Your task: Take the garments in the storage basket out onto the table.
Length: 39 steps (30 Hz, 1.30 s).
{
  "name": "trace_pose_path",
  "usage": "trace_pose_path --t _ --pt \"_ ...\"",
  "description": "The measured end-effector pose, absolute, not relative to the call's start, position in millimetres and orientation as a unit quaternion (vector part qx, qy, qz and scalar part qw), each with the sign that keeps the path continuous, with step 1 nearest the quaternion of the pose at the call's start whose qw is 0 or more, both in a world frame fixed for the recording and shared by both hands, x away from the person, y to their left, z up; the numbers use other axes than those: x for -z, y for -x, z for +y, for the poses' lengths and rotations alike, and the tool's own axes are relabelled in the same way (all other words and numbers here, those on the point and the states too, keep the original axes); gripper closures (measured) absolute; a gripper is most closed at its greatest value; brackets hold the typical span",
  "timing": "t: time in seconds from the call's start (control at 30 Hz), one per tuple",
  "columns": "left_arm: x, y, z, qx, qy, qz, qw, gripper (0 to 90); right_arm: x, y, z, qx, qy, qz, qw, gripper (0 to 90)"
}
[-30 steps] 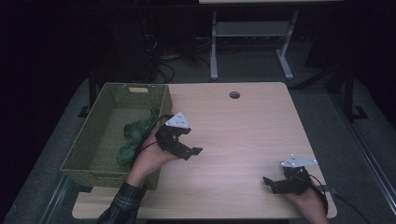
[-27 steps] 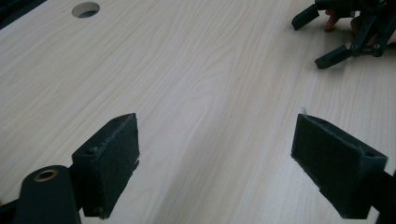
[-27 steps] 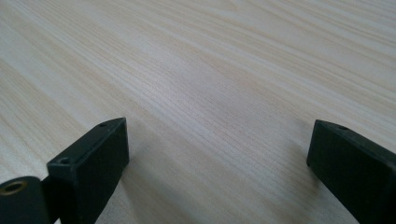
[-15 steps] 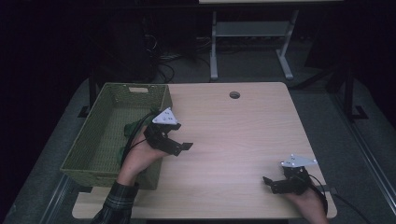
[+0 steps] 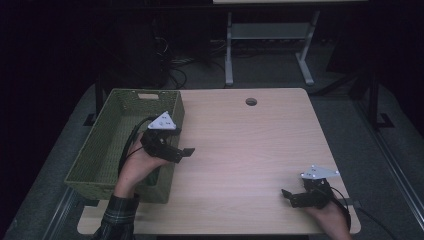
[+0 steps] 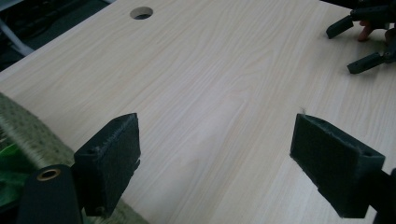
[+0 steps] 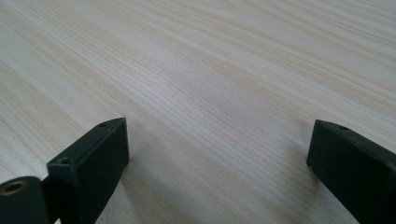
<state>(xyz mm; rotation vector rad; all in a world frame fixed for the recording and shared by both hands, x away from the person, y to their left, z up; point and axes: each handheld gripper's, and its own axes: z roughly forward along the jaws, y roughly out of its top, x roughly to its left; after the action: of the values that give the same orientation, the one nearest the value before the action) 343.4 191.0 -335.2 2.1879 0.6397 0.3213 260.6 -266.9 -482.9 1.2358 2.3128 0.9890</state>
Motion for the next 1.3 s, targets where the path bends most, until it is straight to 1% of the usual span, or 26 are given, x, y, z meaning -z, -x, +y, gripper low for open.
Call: trace_pose_path --t 0.1,0.17,0.43,0.5,0.57,0.63,0.73,0.87,1.0,1.3 --pt "333.4 -343.5 198.5 -0.129 -0.867 0.256 0.407 15.7 482.9 -260.6 -266.9 -0.348 -0.435 0.813 0.169 5.3" --pt "332.8 -343.8 203.6 -0.132 -0.867 0.259 0.406 19.0 482.9 -260.6 -266.9 -0.348 -0.435 0.813 0.169 5.3" --pt "329.6 -345.4 229.5 -0.148 -0.858 0.286 0.4 22.9 482.9 -260.6 -266.9 -0.348 -0.435 0.813 0.169 5.3" --pt "330.9 -346.6 239.4 -0.152 -0.854 0.299 0.397 25.2 482.9 -260.6 -266.9 -0.348 -0.435 0.813 0.169 5.3" --pt "331.7 -347.2 241.7 -0.151 -0.854 0.303 0.396 26.3 482.9 -260.6 -266.9 -0.348 -0.435 0.813 0.169 5.3" --pt "333.5 -348.5 246.9 -0.15 -0.854 0.311 0.389 30.2 482.9 -260.6 -266.9 -0.348 -0.435 0.813 0.169 5.3" --pt "334.8 -349.7 250.8 -0.152 -0.854 0.315 0.385 32.2 482.9 -260.6 -266.9 -0.348 -0.435 0.813 0.169 5.3" --pt "338.5 -351.9 259.2 -0.153 -0.855 0.324 0.374 38.0 482.9 -260.5 -266.9 -0.348 -0.435 0.813 0.168 5.3" --pt "341.6 -353.2 270.8 -0.157 -0.852 0.341 0.365 41.9 482.9 -260.6 -266.9 -0.348 -0.435 0.813 0.169 5.3" --pt "351.4 -357.3 286.7 -0.158 -0.85 0.362 0.348 46.9 482.9 -260.6 -266.9 -0.348 -0.435 0.813 0.169 5.3"
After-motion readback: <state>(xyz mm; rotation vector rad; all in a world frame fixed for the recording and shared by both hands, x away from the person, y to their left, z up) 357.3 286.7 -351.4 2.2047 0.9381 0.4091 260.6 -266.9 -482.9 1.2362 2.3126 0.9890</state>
